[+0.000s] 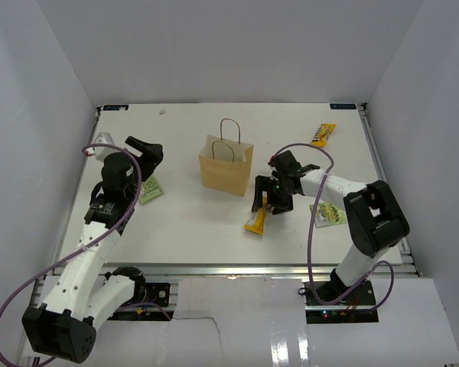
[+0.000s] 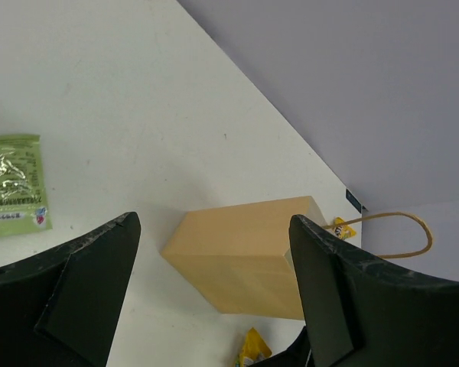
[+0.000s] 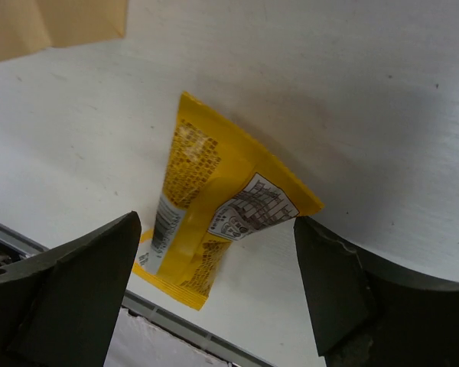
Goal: Place the snacks into the paper bag
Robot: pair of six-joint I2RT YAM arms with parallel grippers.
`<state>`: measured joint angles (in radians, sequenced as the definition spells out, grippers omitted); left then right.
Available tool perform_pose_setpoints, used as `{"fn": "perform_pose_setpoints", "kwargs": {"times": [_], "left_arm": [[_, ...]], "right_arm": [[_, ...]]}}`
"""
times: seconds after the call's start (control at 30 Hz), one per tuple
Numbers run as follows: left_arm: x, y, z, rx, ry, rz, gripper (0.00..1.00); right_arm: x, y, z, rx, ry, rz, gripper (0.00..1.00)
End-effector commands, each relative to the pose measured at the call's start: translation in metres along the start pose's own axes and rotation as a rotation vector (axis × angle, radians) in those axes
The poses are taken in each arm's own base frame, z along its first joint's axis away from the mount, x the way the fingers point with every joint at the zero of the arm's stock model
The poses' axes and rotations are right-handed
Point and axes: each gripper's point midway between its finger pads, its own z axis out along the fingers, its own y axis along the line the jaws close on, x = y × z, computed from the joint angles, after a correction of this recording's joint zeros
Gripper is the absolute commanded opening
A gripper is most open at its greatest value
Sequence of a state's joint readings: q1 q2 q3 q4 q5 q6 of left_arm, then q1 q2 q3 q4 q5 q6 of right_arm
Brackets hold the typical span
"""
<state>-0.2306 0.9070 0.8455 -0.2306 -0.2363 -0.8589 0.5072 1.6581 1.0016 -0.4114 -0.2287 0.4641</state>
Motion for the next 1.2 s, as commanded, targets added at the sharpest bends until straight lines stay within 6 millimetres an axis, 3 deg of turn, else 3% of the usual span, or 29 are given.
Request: {"fn": "perform_pose_setpoints", "kwargs": {"times": [0.0, 0.17, 0.23, 0.27, 0.37, 0.5, 0.63, 0.73, 0.87, 1.03, 1.17], "left_arm": [[0.005, 0.027, -0.012, -0.107, -0.008, -0.075, 0.89], [0.020, 0.049, -0.018, -0.160, 0.013, -0.097, 0.89], [0.023, 0.054, -0.020, -0.174, 0.015, -0.100, 0.89], [0.024, 0.058, -0.020, -0.185, 0.011, -0.102, 0.89], [0.031, 0.071, -0.017, -0.231, 0.019, -0.101, 0.89], [0.059, 0.098, -0.013, -0.318, 0.088, -0.105, 0.90], [0.086, 0.120, -0.008, -0.390, 0.187, -0.116, 0.90], [0.093, 0.134, -0.005, -0.442, 0.229, -0.121, 0.90], [0.096, 0.138, 0.000, -0.451, 0.252, -0.105, 0.90], [0.101, 0.144, -0.002, -0.464, 0.270, -0.101, 0.90], [0.098, 0.144, -0.007, -0.453, 0.253, -0.104, 0.90]], "right_arm": [[0.009, -0.002, 0.012, 0.012, 0.023, 0.082, 0.86], [0.012, -0.010, 0.026, 0.075, 0.059, 0.081, 0.72], [0.012, -0.020, 0.027, 0.118, 0.067, 0.071, 0.60], [0.006, -0.024, 0.023, 0.126, 0.047, 0.070, 0.47], [-0.008, -0.035, 0.008, 0.152, -0.008, 0.046, 0.29], [-0.031, -0.045, -0.014, 0.141, -0.095, -0.019, 0.20], [-0.065, -0.031, -0.050, -0.054, -0.209, -0.206, 0.15], [-0.080, 0.024, -0.104, -0.407, -0.349, -0.635, 0.08], [-0.098, 0.069, -0.156, -0.546, -0.555, -1.034, 0.08], [-0.138, 0.125, -0.200, -0.568, -0.765, -1.311, 0.08], [-0.164, 0.159, -0.215, -0.560, -0.890, -1.385, 0.09]]}}
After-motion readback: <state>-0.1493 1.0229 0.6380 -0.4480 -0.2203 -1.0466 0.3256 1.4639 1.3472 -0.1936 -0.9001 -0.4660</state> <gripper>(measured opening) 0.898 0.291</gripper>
